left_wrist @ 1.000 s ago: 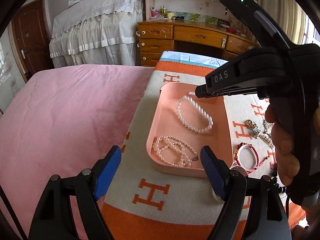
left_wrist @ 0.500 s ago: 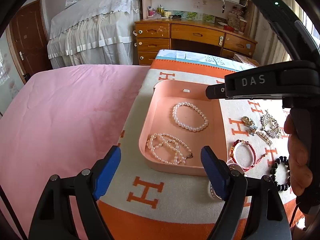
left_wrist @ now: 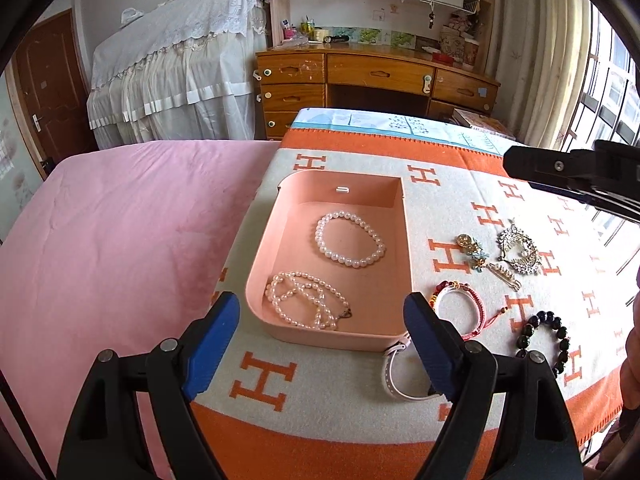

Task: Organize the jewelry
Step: 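Withdraw both tools from the box toward the white watch and black bead bracelet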

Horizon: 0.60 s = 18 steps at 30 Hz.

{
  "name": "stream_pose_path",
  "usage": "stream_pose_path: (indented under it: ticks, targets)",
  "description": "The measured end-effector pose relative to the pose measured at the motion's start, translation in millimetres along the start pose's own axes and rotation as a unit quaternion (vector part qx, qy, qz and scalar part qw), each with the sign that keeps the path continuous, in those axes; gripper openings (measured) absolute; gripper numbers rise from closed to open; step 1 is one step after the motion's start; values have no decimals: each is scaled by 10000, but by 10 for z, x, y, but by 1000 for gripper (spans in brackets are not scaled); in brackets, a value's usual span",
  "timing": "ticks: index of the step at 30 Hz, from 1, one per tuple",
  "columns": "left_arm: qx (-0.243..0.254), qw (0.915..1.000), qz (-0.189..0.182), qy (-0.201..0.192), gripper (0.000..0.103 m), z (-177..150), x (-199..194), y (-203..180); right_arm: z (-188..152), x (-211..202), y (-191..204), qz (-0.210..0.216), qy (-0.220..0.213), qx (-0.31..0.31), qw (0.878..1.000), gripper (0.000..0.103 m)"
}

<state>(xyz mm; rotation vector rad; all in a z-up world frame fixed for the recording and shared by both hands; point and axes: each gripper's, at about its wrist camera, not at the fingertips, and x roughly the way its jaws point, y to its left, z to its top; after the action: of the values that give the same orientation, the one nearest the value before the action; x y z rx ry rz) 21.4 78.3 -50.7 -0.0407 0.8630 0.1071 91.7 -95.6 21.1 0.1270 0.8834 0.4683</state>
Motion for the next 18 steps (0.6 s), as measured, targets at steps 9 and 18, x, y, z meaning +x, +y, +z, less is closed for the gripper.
stream_pose_path:
  ticks: [9, 18]
  targets:
    - [57, 9994, -319, -97, 88, 82, -103, -264, -221, -510, -386, -374, -327, 204, 9986, 62]
    - [103, 9971, -743, 103, 88, 138, -35, -575, -532, -758, -800, -990, -379, 261, 9940, 62]
